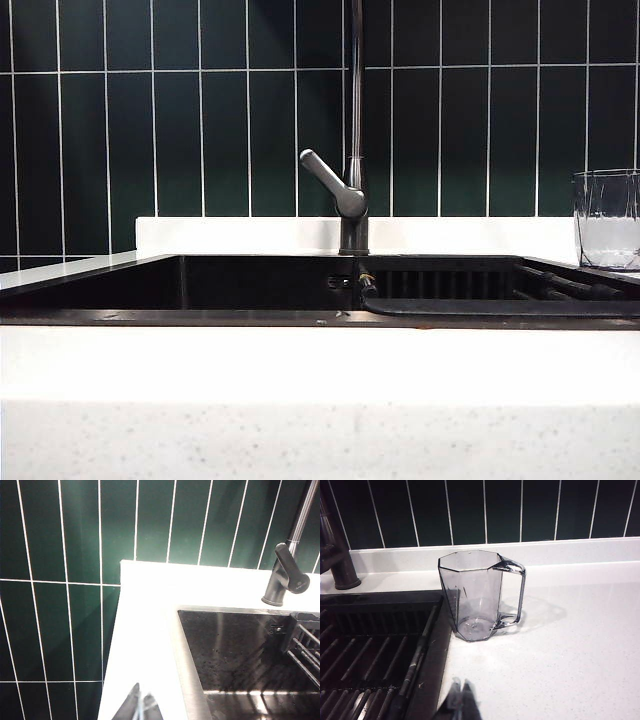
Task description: Pick up the mug next to the sink, go to the faucet to get some water, pour the water into the sink, and finally put the mug back to its place.
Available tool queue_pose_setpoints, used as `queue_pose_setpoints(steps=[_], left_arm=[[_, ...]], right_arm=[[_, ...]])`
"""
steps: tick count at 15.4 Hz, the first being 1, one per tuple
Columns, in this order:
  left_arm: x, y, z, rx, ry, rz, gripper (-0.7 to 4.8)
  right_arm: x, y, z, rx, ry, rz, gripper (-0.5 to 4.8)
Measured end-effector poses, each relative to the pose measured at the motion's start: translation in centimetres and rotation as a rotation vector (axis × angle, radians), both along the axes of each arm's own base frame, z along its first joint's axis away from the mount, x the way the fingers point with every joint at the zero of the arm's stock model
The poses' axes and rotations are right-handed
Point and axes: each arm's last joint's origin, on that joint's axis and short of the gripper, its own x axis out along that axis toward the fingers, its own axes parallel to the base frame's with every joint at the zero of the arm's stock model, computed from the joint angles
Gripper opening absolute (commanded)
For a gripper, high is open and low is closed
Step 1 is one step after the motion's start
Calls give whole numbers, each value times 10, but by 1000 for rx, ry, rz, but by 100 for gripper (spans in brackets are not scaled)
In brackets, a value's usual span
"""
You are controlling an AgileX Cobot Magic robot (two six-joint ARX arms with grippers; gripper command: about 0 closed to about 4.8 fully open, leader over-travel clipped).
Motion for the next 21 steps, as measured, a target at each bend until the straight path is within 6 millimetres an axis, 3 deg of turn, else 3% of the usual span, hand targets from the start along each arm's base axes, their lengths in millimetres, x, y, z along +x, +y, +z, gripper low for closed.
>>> queue_pose_setpoints(steps=[4,6,9,11,12,13,16,19,21], left_arm=[[0,-1,0,1,1,-26,-1],[0,-1,0,-65,9,-33,-1],[-1,-3,1,-159,23,-126,0],[-2,-4,9,-147,-63,-182,35],[-3,-4,14,-142,-113,-185,77],[-4,-5,18,-139,-155,-189,223],[-7,-5,27,-206,-230,-214,241],[-13,-5,48,-222,-264,-225,241],[-4,-5,60,-188,-162,-205,241]], right_arm=[[0,0,0,2,0,0,0],[0,0,1,35,-10,2,60],[0,0,7,41,-71,7,63],[-1,0,9,40,-96,8,64],[-1,0,12,38,-129,9,63],[-2,0,14,37,-150,9,65],[-2,0,19,54,-149,11,67],[0,0,43,66,-147,12,67],[17,0,65,68,-61,24,76]])
